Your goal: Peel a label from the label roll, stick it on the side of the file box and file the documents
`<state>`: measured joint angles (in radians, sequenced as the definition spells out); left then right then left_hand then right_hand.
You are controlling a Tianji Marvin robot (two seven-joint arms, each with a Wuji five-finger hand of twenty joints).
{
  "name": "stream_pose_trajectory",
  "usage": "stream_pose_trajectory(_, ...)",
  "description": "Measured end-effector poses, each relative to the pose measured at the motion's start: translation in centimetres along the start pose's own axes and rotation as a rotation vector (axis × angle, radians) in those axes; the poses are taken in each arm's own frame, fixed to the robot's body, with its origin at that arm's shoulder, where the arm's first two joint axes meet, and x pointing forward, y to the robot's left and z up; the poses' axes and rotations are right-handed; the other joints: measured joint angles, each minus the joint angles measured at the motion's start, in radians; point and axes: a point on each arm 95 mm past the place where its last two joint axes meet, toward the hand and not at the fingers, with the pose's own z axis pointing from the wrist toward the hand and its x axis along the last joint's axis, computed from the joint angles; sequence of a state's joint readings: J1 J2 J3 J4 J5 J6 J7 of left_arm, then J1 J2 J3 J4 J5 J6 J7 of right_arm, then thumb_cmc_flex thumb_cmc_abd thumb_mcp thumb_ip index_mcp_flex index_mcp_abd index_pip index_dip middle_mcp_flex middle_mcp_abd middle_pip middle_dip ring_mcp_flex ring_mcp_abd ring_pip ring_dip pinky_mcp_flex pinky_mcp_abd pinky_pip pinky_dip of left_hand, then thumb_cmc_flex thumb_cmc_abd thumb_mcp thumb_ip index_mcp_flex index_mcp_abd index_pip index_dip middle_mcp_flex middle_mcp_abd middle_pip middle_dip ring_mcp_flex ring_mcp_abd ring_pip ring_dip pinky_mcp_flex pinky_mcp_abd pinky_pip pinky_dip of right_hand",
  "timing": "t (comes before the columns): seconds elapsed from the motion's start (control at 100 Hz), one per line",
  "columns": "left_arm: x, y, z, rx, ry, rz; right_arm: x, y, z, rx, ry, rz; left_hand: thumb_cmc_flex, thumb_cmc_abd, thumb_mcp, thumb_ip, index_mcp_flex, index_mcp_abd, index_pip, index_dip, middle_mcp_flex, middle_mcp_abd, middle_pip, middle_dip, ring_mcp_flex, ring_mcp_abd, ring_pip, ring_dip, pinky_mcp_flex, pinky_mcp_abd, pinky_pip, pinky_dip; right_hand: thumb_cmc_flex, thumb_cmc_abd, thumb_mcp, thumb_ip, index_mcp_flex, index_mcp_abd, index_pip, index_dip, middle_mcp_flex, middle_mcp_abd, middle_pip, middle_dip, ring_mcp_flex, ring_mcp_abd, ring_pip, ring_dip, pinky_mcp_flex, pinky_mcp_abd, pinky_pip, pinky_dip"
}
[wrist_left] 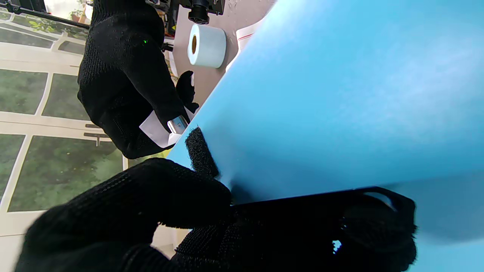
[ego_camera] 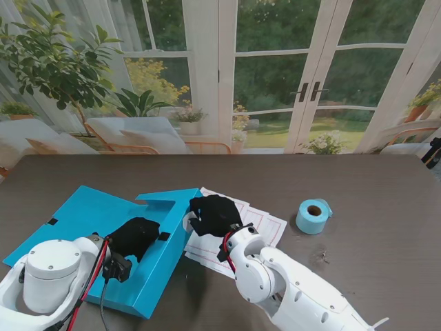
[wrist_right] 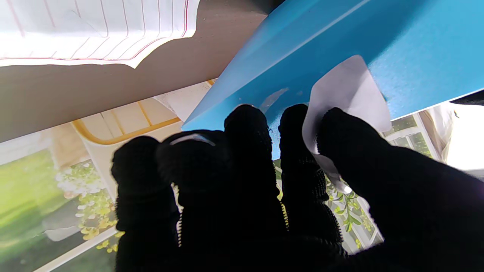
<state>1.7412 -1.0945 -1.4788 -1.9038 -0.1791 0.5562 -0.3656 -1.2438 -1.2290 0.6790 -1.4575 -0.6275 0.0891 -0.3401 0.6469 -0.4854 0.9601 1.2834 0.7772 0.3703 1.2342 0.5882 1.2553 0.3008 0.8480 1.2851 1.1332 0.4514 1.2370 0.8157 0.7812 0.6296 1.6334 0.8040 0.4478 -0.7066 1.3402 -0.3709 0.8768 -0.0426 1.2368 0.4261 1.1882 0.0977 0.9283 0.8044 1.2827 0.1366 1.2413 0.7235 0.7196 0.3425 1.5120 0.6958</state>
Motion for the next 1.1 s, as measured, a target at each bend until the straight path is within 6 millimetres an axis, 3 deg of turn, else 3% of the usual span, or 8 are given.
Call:
stream_pose_trajectory(0.43, -0.10, 0.04, -0.03, 0.000, 0.005, 0.003, -0.10, -0.35, -0.30, -0.001, -0.036, -0.008, 0.000, 0.000, 0.000, 0.000, 0.000, 0.000, 0.000, 0.001, 0.000, 0.000, 0.000, 0.000, 0.000, 0.000, 0.000, 0.000, 0.000, 0.000, 0.000, 0.000, -0.001, 0.024, -0.019, 0.000, -0.051, 0.028, 0.010, -0.110, -0.043, 0.000, -0.005, -0.040, 0.000, 0.000, -0.010, -0.009, 0.000, 0.000, 0.000, 0.000)
stream_pose_trajectory(0.72, -0.16, 0.10, -0.04, -0.003, 0.005, 0.000, -0.01, -0.45, -0.33, -0.010, -0.047, -0.007, 0.000, 0.000, 0.000, 0.000, 0.000, 0.000, 0.000, 0.001, 0.000, 0.000, 0.000, 0.000, 0.000, 0.000, 0.000, 0.000, 0.000, 0.000, 0.000, 0.000, -0.002, 0.024, -0.019, 0.000, -0.051, 0.031, 0.010, -0.135, -0.054, 0.000, -0.004, -0.051, 0.000, 0.000, -0.012, -0.010, 0.000, 0.000, 0.000, 0.000)
stream_pose_trajectory(0.97, -0.18, 0.17, -0.09, -0.016, 0.008, 0.004, 0.26, -0.65, -0.35, -0.025, -0.059, -0.012, 0.000, 0.000, 0.000, 0.000, 0.000, 0.000, 0.000, 0.001, 0.000, 0.000, 0.000, 0.000, 0.000, 0.000, 0.000, 0.000, 0.000, 0.000, 0.000, 0.000, -0.099, 0.042, -0.020, 0.007, -0.051, 0.050, 0.011, -0.145, -0.055, 0.000, -0.005, -0.053, 0.000, 0.000, -0.012, -0.010, 0.000, -0.002, 0.000, 0.000)
stream_pose_trajectory(1.1, -0.27, 0.12, -0.16, -0.014, 0.012, 0.006, 0.34, -0.73, -0.33, -0.034, -0.065, -0.013, 0.000, 0.000, 0.000, 0.000, -0.001, 0.000, 0.000, 0.001, 0.000, 0.000, 0.000, 0.000, 0.000, 0.000, 0.000, 0.000, 0.000, 0.000, 0.000, 0.000, -0.101, 0.049, -0.020, 0.015, -0.051, 0.051, 0.011, -0.145, -0.055, 0.000, -0.005, -0.057, 0.000, 0.000, -0.012, -0.011, 0.000, -0.002, 0.000, 0.000)
